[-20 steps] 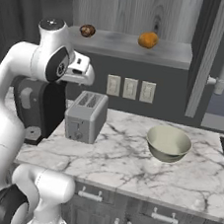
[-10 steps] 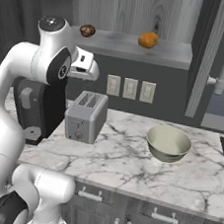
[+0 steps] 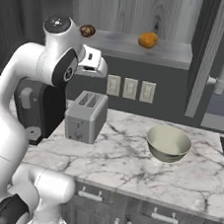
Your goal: Pick the potatos from the cabinet and place them in one bowl. Pick the mango from the sink and place it in the other bowl.
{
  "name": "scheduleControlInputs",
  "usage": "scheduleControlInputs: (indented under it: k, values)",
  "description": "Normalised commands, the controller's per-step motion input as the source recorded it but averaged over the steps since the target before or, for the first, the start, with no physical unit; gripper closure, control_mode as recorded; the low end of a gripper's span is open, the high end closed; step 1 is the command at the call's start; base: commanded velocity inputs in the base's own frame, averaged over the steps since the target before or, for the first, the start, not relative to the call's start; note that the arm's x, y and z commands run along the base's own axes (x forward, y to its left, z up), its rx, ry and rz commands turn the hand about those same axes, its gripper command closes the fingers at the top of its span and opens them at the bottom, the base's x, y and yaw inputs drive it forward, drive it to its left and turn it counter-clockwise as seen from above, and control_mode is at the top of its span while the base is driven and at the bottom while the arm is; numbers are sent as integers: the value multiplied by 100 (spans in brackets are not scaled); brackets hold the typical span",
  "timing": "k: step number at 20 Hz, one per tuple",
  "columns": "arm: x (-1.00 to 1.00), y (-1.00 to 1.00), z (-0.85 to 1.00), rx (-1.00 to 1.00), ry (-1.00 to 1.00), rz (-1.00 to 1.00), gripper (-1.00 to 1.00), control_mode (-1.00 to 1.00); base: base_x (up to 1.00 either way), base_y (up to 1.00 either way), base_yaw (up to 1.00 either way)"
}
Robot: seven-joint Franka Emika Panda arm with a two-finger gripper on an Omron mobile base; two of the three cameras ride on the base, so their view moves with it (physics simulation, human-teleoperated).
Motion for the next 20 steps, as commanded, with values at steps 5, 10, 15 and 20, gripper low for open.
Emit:
scheduleControlInputs:
  k: [5, 10, 15, 20]
  values:
    - [0, -22, 23, -1, -6, 0, -100, -100, 0, 0, 0]
    - [6, -24, 14, 0, -3, -6, -100, -100, 0, 0, 0]
    - [12, -20, 18, 0, -2, -11, -100, -100, 0, 0, 0]
    - [30, -13, 17, 0, 0, -11, -100, -100, 0, 0, 0]
